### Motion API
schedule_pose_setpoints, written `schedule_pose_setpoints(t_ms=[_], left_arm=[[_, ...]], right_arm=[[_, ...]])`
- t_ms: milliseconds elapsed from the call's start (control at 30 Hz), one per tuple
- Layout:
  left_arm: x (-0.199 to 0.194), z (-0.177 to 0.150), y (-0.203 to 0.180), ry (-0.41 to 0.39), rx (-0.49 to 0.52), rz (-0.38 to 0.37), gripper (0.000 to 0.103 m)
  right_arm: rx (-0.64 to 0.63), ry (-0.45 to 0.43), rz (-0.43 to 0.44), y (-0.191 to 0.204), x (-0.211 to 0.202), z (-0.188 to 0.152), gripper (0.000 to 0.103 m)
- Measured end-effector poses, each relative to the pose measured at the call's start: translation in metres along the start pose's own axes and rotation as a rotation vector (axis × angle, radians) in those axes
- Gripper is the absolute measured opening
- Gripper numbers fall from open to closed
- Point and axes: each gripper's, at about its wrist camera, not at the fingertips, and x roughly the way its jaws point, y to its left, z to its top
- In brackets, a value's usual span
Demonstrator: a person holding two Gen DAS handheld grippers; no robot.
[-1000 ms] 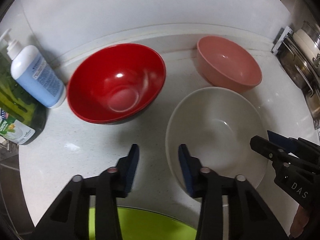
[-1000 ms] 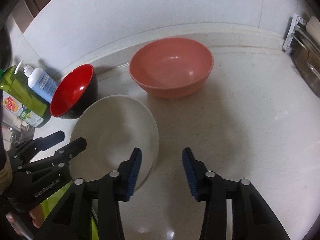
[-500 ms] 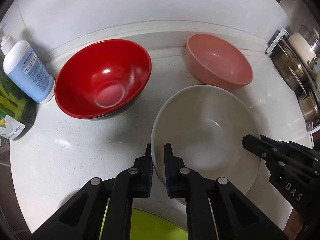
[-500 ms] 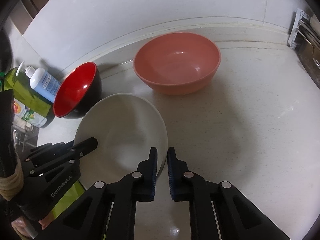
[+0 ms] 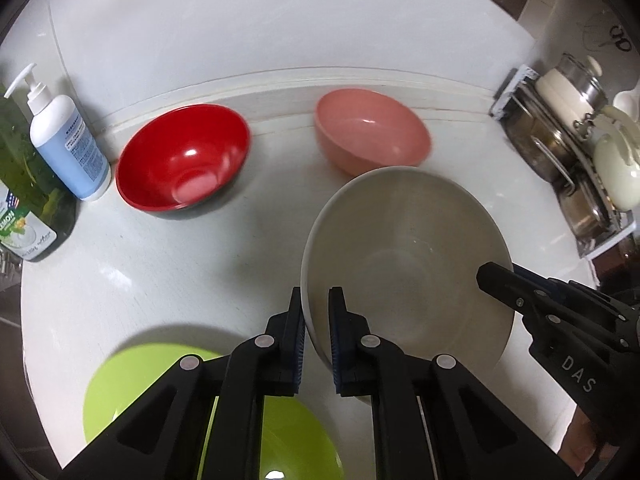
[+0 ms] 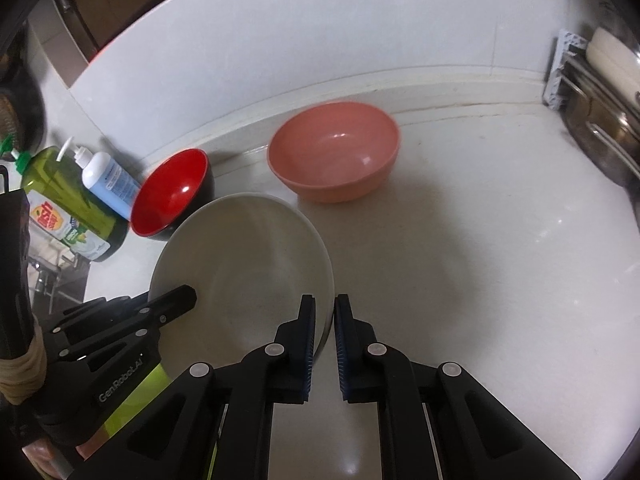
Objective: Organize plates and bowls
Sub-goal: 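Lift the white bowl with both grippers and carry it beside the plate stack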
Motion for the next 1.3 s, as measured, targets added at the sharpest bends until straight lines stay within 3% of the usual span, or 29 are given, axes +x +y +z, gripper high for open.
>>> schedule_pose_setpoints(t_ms=[200, 733, 1300], left_arm=[[-0.015, -0.019, -0.018, 0.003, 0.012, -0.022, 0.013], [0.0, -0.061, -0.098, 0.072, 0.058, -0.068, 0.013], [0.022, -0.084, -0.13, 0.139, 0.081, -0.055, 0.014]], right_arm=[[0.009, -0.026, -0.015, -0.015, -0.025, -0.014, 0.011], [0.071, -0.011, -0.075, -0.072, -0.061, -0.065, 0.011], [0.105, 0.043, -0.095, -0.122, -0.064, -0.094, 0.011]])
